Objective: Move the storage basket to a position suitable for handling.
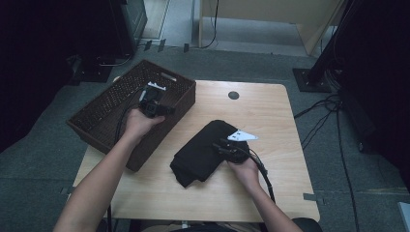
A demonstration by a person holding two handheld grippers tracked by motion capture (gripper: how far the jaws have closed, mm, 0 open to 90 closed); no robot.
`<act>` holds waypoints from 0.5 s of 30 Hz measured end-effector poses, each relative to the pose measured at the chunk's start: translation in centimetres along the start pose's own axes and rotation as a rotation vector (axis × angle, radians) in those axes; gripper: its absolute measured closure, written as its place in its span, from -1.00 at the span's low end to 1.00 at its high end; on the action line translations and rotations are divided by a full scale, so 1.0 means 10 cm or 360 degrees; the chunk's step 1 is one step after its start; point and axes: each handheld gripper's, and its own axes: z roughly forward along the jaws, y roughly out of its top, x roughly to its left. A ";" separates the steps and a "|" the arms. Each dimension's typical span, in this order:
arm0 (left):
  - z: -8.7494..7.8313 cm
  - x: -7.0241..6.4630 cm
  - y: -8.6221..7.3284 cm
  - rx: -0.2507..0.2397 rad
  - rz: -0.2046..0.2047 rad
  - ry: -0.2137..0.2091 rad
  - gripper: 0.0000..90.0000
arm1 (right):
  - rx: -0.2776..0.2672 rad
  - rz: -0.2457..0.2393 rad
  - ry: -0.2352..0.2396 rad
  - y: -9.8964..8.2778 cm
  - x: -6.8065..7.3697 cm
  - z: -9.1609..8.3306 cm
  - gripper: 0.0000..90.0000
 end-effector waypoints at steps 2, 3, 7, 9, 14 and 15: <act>-0.03 -0.01 0.01 -0.0015 0.0006 0.0001 0.56 | 0.0002 -0.0001 0.0006 0.00 -0.01 0.00 0.32; -0.05 -0.02 0.02 -0.0028 0.0013 0.0013 0.49 | 0.0004 -0.0003 0.0005 0.00 -0.01 -0.01 0.32; -0.15 -0.09 0.05 -0.0060 0.0042 -0.0017 0.36 | 0.0012 -0.0021 0.0007 0.00 -0.02 -0.01 0.32; -0.19 -0.14 0.05 -0.0074 0.0061 0.0016 0.34 | 0.0018 -0.0012 0.0007 0.00 -0.01 -0.02 0.32; -0.24 -0.25 0.03 -0.0069 0.0069 -0.0019 0.26 | 0.0023 -0.0026 0.0007 0.00 -0.01 -0.01 0.33; -0.25 -0.28 0.02 -0.0077 0.0073 -0.0025 0.25 | 0.0023 -0.0036 0.0005 0.01 -0.01 -0.01 0.33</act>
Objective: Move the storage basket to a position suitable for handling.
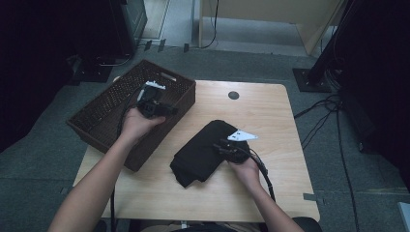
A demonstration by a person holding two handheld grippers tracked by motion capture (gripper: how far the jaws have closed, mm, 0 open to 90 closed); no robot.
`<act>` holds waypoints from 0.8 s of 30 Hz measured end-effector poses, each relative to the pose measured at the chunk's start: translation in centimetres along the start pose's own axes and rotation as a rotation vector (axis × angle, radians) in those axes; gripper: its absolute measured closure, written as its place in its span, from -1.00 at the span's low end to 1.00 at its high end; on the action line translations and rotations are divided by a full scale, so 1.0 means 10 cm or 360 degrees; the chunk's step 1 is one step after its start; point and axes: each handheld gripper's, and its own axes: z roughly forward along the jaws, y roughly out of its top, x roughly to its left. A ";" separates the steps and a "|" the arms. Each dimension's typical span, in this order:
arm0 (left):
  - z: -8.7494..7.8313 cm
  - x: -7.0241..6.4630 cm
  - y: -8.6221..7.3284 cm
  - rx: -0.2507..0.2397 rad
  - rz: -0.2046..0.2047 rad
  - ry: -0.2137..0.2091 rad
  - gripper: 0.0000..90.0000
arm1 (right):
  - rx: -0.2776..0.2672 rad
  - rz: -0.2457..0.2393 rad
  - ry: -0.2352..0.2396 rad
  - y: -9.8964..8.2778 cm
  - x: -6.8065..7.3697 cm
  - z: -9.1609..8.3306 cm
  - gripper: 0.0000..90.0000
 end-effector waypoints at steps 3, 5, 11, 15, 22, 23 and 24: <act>0.00 -0.09 -0.04 -0.0017 -0.0003 -0.0037 0.20 | -0.0003 -0.0005 0.0008 0.00 -0.02 0.01 0.34; 0.01 -0.15 -0.08 -0.0014 0.0002 -0.0035 0.16 | -0.0009 0.0000 0.0024 0.00 -0.03 0.01 0.35; 0.10 -0.28 -0.17 -0.0004 0.0006 -0.0049 0.07 | 0.0004 0.0005 0.0027 0.05 -0.07 0.04 0.34; 0.17 -0.35 -0.21 0.0011 0.0041 -0.0029 0.03 | 0.0010 0.0036 0.0039 0.07 -0.08 0.03 0.33; 0.31 -0.43 -0.28 0.0031 0.0079 -0.0017 -0.08 | -0.0056 0.0027 0.0021 0.14 -0.01 -0.17 0.31; 0.33 -0.45 -0.28 0.0030 0.0086 -0.0024 -0.09 | -0.0061 0.0014 0.0019 0.13 0.00 -0.19 0.31; 0.34 -0.46 -0.28 0.0031 0.0082 -0.0040 -0.09 | -0.0062 0.0016 0.0020 0.12 0.02 -0.22 0.31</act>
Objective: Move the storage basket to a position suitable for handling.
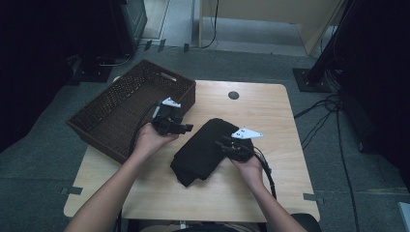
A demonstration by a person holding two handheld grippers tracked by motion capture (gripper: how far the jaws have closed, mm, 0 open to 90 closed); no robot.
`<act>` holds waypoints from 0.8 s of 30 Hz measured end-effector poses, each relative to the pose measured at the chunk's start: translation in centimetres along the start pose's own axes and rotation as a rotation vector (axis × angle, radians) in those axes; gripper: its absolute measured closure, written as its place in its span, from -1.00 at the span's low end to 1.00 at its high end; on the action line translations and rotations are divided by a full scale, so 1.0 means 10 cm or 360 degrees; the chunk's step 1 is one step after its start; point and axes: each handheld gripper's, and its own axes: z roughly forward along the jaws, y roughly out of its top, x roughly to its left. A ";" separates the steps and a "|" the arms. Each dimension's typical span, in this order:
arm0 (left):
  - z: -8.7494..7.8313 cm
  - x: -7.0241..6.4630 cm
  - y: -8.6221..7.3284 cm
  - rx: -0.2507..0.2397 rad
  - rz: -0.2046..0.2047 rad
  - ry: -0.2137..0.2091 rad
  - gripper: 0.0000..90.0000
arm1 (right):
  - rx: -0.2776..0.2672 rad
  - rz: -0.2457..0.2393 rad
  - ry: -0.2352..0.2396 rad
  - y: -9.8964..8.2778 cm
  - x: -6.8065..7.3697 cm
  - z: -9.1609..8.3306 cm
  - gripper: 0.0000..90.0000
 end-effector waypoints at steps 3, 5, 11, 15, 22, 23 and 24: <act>0.05 -0.05 -0.01 0.0008 0.0018 -0.0013 -0.08 | 0.0010 -0.0006 0.0005 -0.03 0.03 -0.06 0.30; 0.09 -0.07 -0.03 0.0018 0.0024 -0.0010 -0.08 | 0.0015 -0.0005 0.0005 -0.05 0.04 -0.09 0.29; 0.24 -0.19 -0.06 0.0071 0.0075 -0.0003 -0.13 | 0.0043 0.0011 0.0005 -0.14 0.09 -0.11 0.29; 0.33 -0.23 -0.08 0.0109 0.0081 0.0004 -0.20 | 0.0060 -0.0008 0.0006 -0.18 0.14 -0.10 0.29; 0.51 -0.23 -0.13 0.0171 0.0068 -0.0010 -0.28 | 0.0102 -0.0021 0.0014 -0.24 0.17 -0.04 0.28; 0.53 -0.21 -0.14 0.0180 0.0063 -0.0021 -0.29 | 0.0106 -0.0028 0.0016 -0.25 0.17 -0.04 0.28; 0.55 -0.19 -0.16 0.0185 0.0053 -0.0023 -0.29 | 0.0108 -0.0026 0.0016 -0.25 0.18 -0.03 0.28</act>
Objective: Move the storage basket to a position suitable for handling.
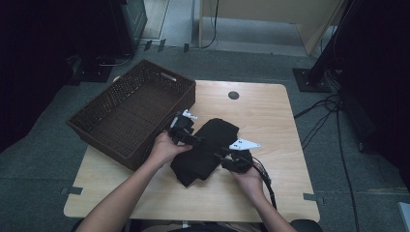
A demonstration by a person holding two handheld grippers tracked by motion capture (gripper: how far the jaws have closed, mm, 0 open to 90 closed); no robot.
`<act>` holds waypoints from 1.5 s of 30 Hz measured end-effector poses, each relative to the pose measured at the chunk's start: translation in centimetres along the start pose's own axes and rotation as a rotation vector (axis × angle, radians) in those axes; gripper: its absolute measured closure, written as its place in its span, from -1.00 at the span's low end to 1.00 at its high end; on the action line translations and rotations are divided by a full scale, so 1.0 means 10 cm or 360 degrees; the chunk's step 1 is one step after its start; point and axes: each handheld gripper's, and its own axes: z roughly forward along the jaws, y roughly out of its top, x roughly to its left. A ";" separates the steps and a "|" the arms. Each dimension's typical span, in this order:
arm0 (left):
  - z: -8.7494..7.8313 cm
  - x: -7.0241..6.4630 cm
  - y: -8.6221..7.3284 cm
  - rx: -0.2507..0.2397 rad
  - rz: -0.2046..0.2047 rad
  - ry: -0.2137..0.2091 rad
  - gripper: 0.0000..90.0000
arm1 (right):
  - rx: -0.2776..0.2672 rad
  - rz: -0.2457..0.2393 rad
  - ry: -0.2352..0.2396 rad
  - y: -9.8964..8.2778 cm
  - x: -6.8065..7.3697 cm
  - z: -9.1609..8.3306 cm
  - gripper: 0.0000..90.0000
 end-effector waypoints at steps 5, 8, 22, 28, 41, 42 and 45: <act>0.10 0.09 -0.05 0.0036 -0.0040 -0.0081 -0.36 | 0.0027 -0.0013 -0.0003 -0.03 -0.01 0.05 0.29; 0.14 0.10 -0.06 0.0039 -0.0032 -0.0097 -0.40 | 0.0049 -0.0012 -0.0010 -0.05 -0.01 0.10 0.31; 0.31 0.20 -0.10 0.0109 -0.0107 -0.0212 -0.63 | 0.0059 -0.0075 -0.0019 0.01 -0.07 0.22 0.41; 0.34 0.22 -0.10 0.0101 -0.0118 -0.0222 -0.63 | 0.0048 -0.0066 -0.0009 0.04 -0.09 0.27 0.42; 0.35 0.16 -0.08 0.0131 -0.0114 -0.0215 -0.39 | 0.0049 -0.0067 -0.0009 0.10 -0.09 0.35 0.42; 0.35 0.15 -0.07 0.0130 -0.0111 -0.0206 -0.36 | 0.0049 -0.0069 -0.0011 0.10 -0.09 0.35 0.42; 0.32 0.13 -0.06 0.0124 -0.0108 -0.0198 -0.19 | 0.0047 -0.0070 -0.0014 0.10 -0.09 0.35 0.42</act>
